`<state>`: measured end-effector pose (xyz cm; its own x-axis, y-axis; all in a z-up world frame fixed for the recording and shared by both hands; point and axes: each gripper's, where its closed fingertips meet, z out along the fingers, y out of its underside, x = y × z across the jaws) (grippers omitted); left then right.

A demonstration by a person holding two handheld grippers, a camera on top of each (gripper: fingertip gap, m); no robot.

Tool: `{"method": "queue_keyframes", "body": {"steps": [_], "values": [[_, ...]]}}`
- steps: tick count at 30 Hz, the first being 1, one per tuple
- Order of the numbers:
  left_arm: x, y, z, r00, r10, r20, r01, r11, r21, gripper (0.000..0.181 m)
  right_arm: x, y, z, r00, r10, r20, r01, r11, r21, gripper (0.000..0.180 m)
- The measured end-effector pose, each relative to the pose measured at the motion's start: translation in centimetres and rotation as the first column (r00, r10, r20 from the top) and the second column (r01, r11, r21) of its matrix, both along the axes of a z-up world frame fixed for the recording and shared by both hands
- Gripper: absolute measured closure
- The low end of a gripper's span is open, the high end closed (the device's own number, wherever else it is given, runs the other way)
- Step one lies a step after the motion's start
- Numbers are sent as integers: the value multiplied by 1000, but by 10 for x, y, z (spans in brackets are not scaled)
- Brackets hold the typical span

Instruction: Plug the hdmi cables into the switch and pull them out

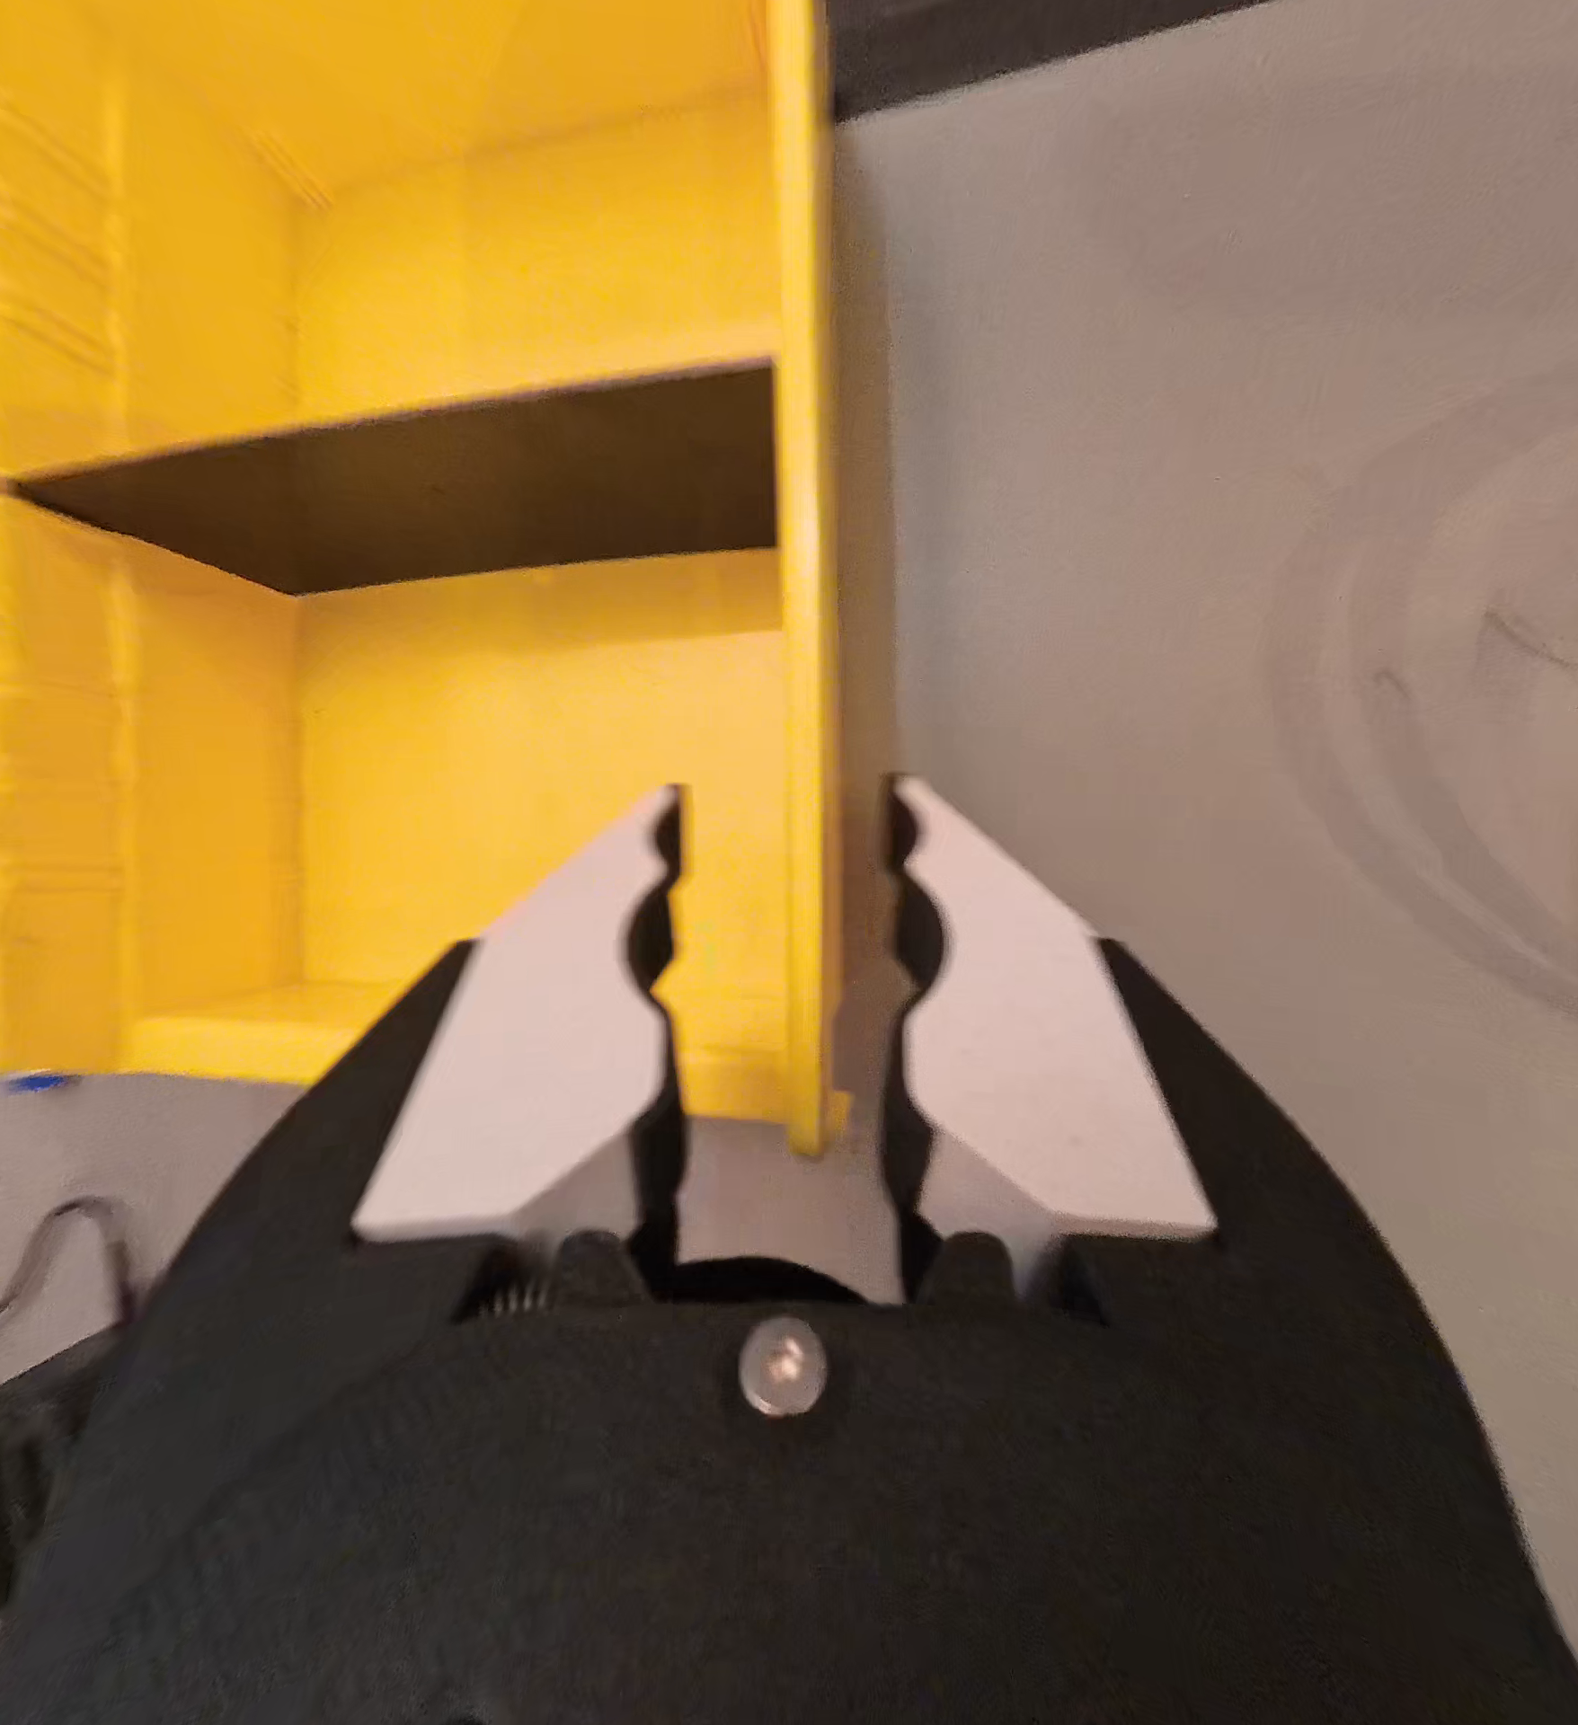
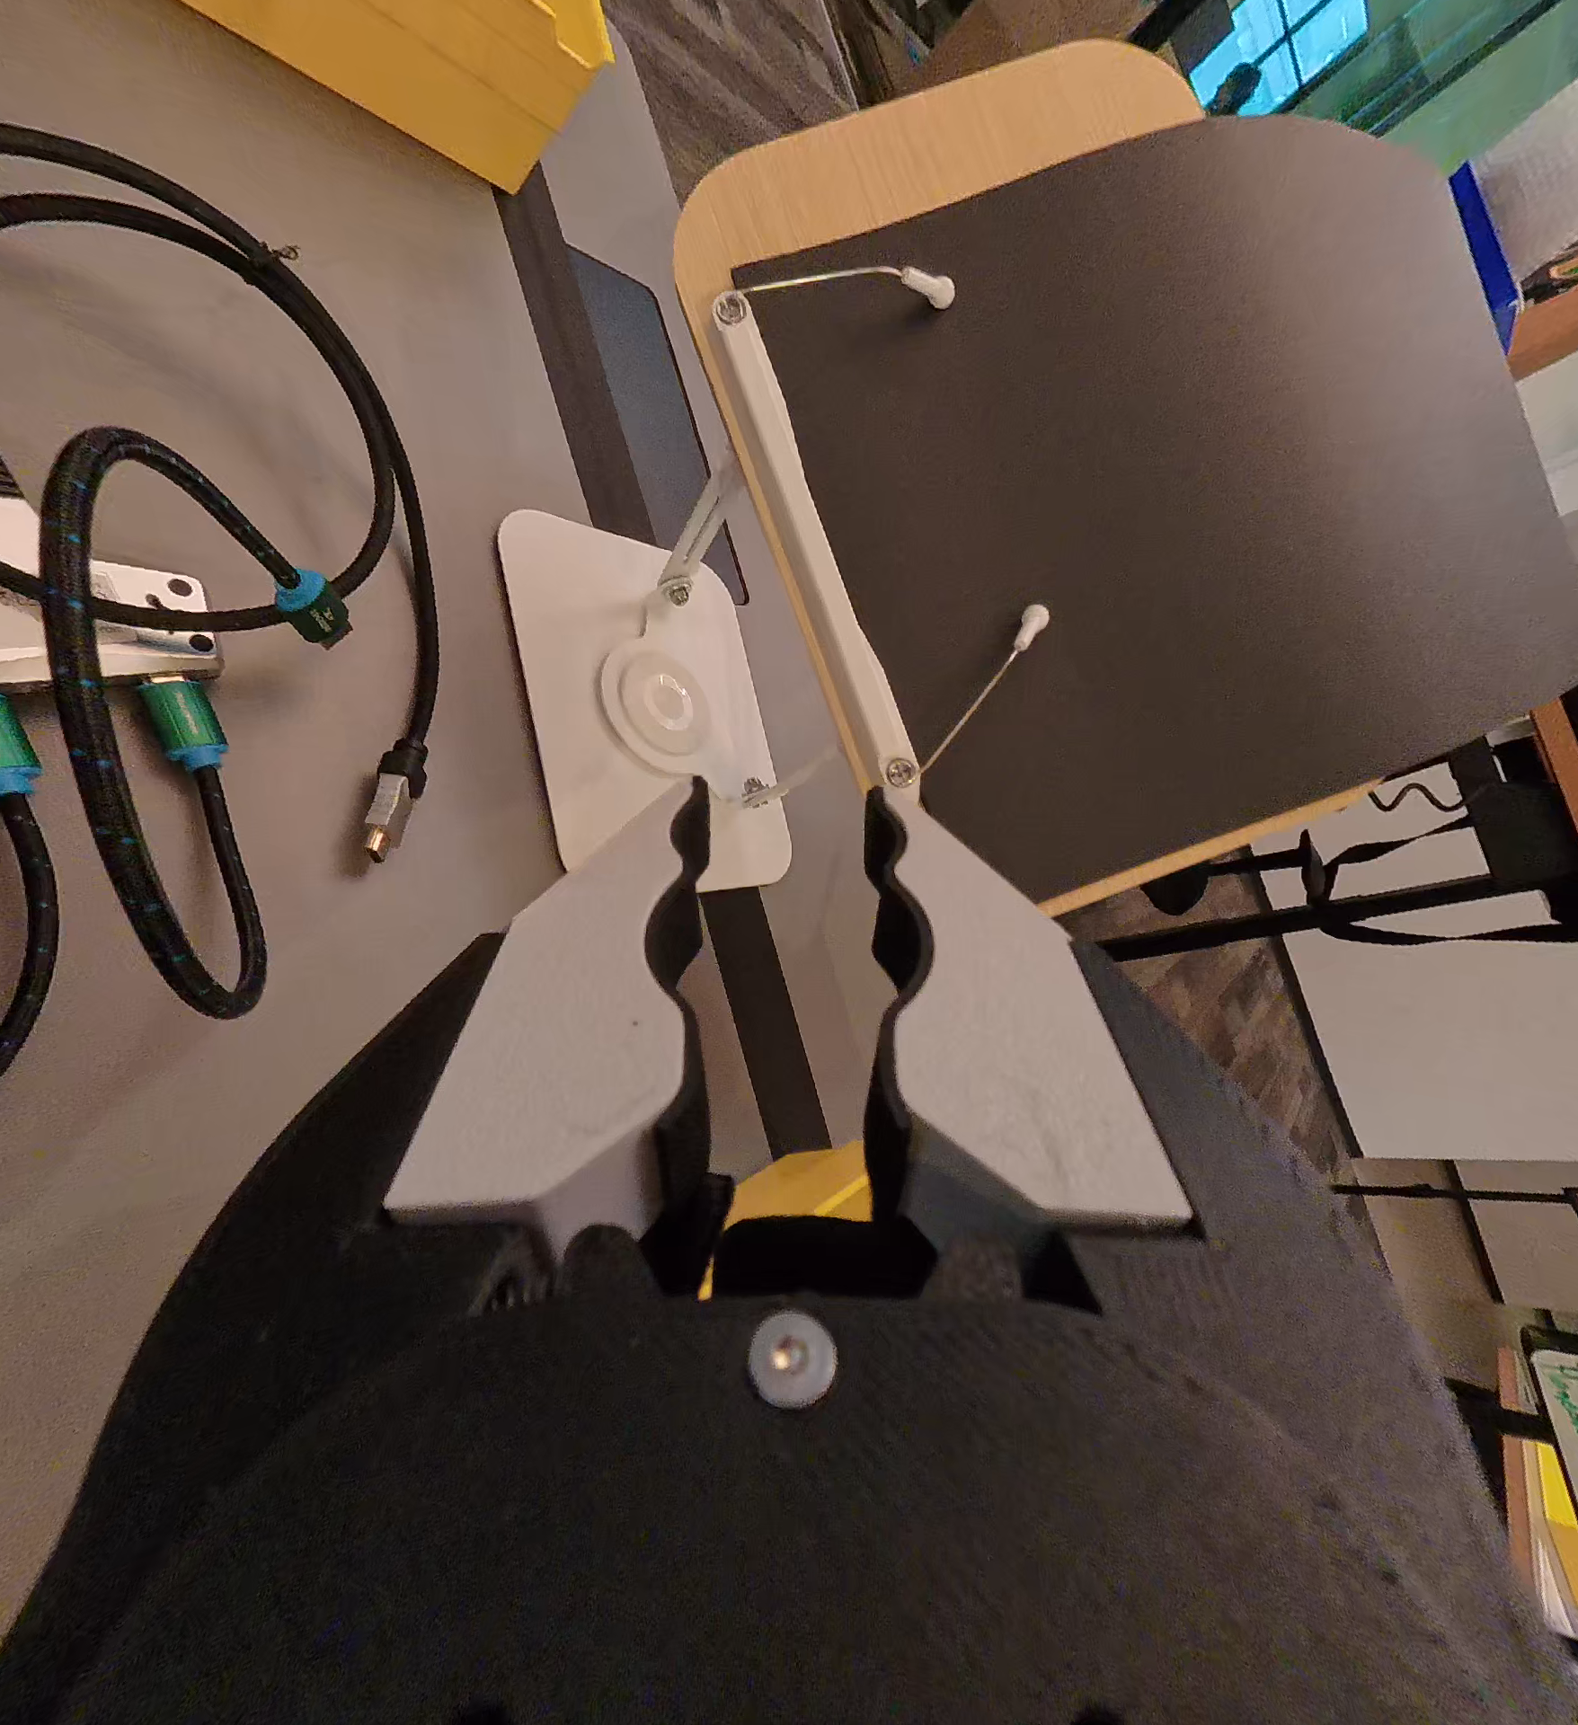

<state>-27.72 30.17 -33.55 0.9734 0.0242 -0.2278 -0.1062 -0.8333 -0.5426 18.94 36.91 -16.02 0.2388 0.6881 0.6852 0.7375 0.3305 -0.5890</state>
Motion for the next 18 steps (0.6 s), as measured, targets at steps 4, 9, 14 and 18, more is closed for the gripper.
{"method": "queue_keyframes", "body": {"steps": [4,9,14,18], "values": [[10,5,51,978,-12,-210,51,983,179,96,-3,-1,-1,1000,8,1,-8,1000,-2,148],[159,-1,92,818,-528,-228,575,764,293,117,-4,1,-3,1000,5,9,-5,1000,-6,148],[267,-40,31,491,-851,-186,870,488,67,107,-5,0,-4,1000,6,15,-6,1000,-6,148],[283,-49,-24,413,-903,-121,900,425,-99,98,-7,-3,-1,1000,16,11,-16,1000,0,148]]}}
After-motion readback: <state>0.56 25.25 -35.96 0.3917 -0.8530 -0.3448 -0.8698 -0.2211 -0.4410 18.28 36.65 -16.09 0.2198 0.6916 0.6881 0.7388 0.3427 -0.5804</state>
